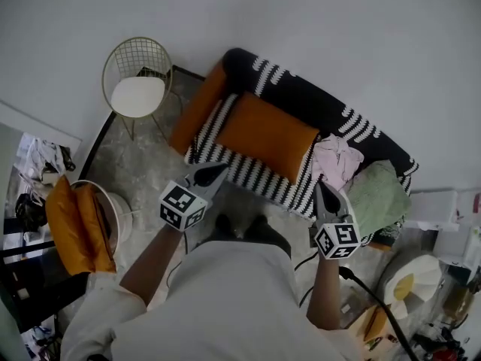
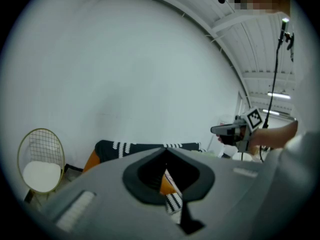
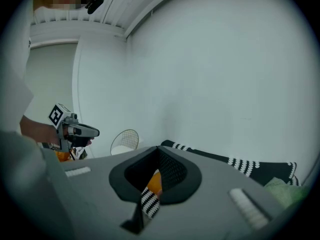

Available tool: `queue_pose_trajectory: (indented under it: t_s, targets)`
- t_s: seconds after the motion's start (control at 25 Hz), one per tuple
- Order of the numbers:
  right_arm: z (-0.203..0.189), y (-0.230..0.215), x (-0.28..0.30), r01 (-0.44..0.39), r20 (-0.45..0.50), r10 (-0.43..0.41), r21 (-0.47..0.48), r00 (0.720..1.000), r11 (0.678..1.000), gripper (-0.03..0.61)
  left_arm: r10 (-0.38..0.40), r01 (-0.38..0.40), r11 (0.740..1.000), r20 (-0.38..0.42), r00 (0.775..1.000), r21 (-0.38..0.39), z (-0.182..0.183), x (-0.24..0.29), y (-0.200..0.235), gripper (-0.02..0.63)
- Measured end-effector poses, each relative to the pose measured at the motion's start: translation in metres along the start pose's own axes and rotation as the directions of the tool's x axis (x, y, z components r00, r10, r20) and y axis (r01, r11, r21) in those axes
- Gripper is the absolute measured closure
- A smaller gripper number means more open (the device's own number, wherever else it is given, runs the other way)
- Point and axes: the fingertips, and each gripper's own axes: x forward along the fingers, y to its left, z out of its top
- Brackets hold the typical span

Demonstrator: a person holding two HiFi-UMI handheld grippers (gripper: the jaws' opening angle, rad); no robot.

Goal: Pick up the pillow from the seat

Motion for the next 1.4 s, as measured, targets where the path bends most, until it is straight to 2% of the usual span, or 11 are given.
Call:
queue_pose_trajectory:
  t_s: [0.32, 0.72, 1.0, 1.16, 1.28, 1.4]
  targets:
    - [0.002, -0.041, 0.041, -0.044, -0.038, 0.043, -0.008, 0.998, 0.999, 0.574, 0.044, -0.044, 0.999, -0.026, 0.999, -0.027, -0.003, 0.044, 0.017, 0.614]
    - [-0.007, -0.117, 0.129, -0.177, -0.145, 0.171, -0.030, 0.974, 0.984, 0.574, 0.138, -0.146, 0.982, -0.078, 0.987, -0.119, -0.015, 0.147, 0.048, 0.614]
    - [-0.033, -0.164, 0.199, -0.262, -0.228, 0.245, -0.046, 0.942, 0.964, 0.574, 0.206, -0.222, 0.959, -0.105, 0.973, -0.175, -0.041, 0.217, 0.078, 0.614]
    - [-0.056, -0.191, 0.244, -0.299, -0.268, 0.277, -0.046, 0.923, 0.953, 0.574, 0.219, -0.235, 0.947, -0.094, 0.971, -0.219, -0.065, 0.251, 0.097, 0.612]
    - [-0.082, -0.209, 0.288, -0.333, -0.324, 0.301, -0.046, 0.897, 0.942, 0.572, 0.242, -0.252, 0.934, -0.071, 0.968, -0.252, -0.084, 0.275, 0.115, 0.612]
    - [-0.109, -0.217, 0.325, -0.378, -0.378, 0.334, -0.047, 0.863, 0.925, 0.561, 0.271, -0.286, 0.917, -0.092, 0.958, -0.277, -0.109, 0.295, 0.130, 0.612]
